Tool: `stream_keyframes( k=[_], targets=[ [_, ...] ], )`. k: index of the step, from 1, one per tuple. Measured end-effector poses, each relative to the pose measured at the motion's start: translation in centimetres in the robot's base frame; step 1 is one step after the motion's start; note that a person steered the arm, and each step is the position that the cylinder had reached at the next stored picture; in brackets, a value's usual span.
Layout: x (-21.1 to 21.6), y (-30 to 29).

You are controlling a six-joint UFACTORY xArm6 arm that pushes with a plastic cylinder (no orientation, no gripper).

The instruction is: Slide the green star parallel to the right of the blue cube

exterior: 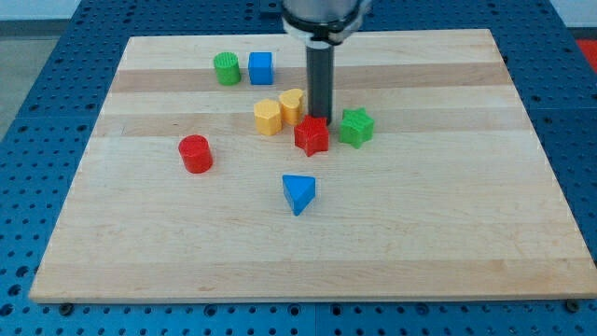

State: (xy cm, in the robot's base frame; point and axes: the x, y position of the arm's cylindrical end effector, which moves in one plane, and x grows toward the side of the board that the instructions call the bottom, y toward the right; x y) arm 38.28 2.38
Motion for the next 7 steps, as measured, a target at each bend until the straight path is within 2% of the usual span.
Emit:
stream_keyframes(
  k=[1,2,3,5,7],
  targets=[
    [1.9,0.8],
    [5.5,0.8],
    [6.4,3.2],
    [4.1,4.9],
    [-1.4,4.9]
  ],
)
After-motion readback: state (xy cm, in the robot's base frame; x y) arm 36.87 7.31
